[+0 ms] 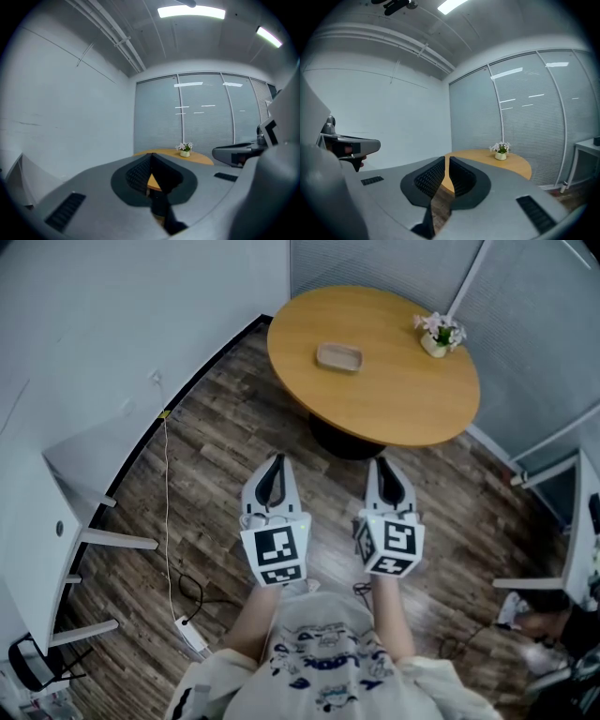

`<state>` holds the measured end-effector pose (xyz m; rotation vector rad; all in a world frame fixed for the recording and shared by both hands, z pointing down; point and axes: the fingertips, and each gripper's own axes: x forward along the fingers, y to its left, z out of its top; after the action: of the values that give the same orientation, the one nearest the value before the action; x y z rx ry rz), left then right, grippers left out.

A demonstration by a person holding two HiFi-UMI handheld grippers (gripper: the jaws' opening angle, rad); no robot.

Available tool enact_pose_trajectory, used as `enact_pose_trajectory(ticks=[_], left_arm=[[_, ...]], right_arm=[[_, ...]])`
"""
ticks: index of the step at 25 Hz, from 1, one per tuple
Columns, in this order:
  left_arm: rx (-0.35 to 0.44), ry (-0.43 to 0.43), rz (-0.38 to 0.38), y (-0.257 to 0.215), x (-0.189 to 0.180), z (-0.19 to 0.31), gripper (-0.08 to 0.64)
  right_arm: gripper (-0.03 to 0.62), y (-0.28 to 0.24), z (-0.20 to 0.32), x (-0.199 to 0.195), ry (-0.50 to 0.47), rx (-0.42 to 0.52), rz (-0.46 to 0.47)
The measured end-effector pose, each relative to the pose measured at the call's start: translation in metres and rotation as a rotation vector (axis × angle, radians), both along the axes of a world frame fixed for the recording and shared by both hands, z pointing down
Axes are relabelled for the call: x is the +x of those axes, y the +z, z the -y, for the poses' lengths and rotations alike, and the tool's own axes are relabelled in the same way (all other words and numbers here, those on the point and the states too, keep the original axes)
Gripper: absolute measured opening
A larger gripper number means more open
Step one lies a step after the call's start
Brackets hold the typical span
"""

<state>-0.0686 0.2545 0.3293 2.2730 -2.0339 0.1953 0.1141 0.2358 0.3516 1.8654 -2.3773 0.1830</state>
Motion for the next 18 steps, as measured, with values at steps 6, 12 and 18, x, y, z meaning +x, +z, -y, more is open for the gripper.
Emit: enact_pose_trajectory(ticks=[6, 12, 18], left_arm=[[0.003, 0.032, -0.010, -0.002, -0.002, 0.057, 0.004], [0.010, 0.071, -0.017, -0.009, -0.004, 0.115, 0.004], [0.006, 0.099, -0.018, -0.006, -0.012, 0.164, 0.005]], right_arm=[[0.029, -0.002, 0.053, -0.005, 0.022, 0.000, -0.002], [0.029, -0.007, 0.106, -0.011, 0.042, 0.004, -0.007], [0.029, -0.002, 0.153, -0.016, 0.073, -0.007, 0.000]])
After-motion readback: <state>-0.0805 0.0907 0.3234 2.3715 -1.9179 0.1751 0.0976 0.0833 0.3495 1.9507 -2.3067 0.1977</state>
